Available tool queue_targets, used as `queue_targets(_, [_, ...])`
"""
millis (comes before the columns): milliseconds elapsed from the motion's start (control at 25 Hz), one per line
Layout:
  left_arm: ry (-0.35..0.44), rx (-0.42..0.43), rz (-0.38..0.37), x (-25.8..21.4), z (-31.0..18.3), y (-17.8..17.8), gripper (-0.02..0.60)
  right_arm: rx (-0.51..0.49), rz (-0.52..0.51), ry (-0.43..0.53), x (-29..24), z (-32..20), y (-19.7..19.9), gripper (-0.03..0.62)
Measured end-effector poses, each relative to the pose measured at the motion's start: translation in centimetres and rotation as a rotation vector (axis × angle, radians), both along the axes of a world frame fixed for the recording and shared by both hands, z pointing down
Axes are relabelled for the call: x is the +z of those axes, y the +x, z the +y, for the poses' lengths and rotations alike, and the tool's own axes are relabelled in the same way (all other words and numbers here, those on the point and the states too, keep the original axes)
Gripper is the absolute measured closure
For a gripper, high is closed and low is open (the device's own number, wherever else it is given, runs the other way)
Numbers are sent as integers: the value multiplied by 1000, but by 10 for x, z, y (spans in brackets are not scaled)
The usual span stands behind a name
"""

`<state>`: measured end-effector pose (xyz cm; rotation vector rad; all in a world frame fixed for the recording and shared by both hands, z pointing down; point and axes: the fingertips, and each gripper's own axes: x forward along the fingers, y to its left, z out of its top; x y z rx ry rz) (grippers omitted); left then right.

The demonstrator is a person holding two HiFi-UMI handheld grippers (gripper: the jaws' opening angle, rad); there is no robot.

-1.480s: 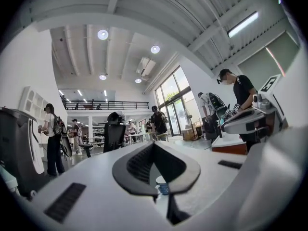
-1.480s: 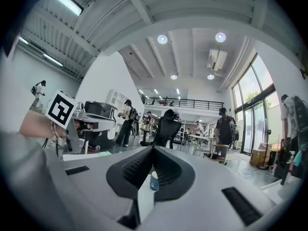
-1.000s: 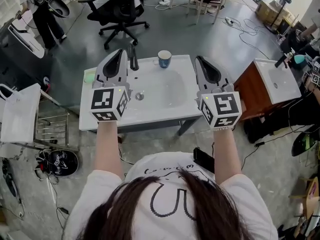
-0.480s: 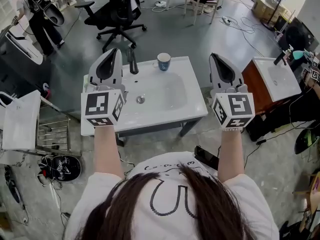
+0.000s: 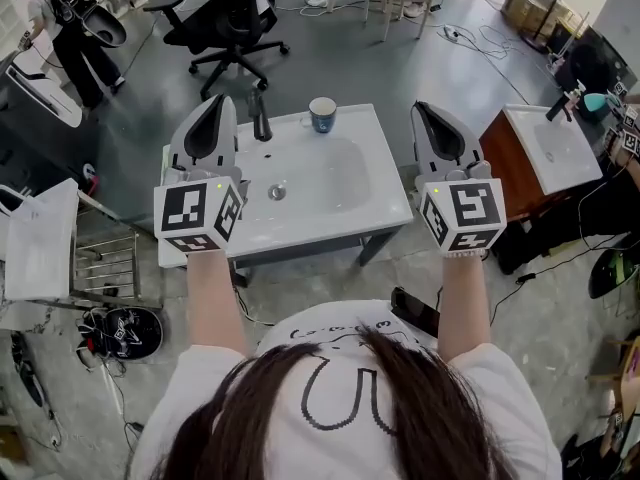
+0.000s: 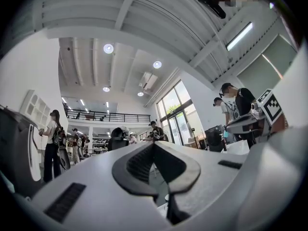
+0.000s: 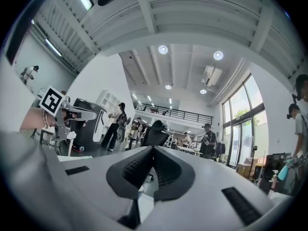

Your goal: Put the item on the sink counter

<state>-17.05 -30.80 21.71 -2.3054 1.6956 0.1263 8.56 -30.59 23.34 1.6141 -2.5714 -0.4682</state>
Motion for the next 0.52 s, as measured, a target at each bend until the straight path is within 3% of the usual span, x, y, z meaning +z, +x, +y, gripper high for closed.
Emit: queue_targets(520, [1, -4, -20, 6, 5, 6, 571, -6, 10, -20, 7, 5, 1, 565])
